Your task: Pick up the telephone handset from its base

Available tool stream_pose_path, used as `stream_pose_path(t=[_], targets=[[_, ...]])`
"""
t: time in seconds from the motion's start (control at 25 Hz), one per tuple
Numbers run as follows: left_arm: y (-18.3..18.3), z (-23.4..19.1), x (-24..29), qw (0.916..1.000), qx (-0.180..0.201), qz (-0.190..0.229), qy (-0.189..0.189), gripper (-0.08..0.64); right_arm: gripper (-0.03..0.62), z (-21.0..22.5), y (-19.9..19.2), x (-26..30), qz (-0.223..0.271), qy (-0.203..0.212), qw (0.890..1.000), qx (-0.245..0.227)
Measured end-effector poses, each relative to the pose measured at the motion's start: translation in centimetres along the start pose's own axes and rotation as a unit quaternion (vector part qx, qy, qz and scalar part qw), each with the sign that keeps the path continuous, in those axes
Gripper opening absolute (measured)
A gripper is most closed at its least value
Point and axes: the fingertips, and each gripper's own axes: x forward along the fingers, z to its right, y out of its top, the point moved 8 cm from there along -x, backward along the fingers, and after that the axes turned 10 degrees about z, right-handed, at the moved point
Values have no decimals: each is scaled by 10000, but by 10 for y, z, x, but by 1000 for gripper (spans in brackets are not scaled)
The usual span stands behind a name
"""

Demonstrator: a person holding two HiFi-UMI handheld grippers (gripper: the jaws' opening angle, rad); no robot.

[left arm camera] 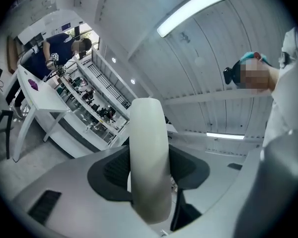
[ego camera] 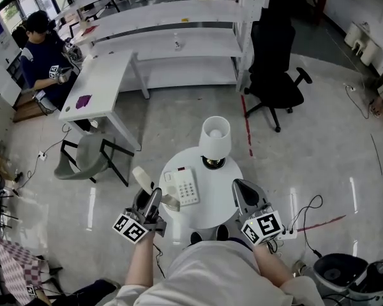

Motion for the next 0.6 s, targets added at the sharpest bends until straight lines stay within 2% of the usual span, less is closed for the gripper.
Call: stream_pose_path(t=[0.24,0.6], targets=[[3,5,-1,9997,197,-121,-14,225,8,-1,1,2,31,50,10000,64],[2,7,-3,9998,177,-116,7,225,6,-3,-2,3,53,174,9998,66]])
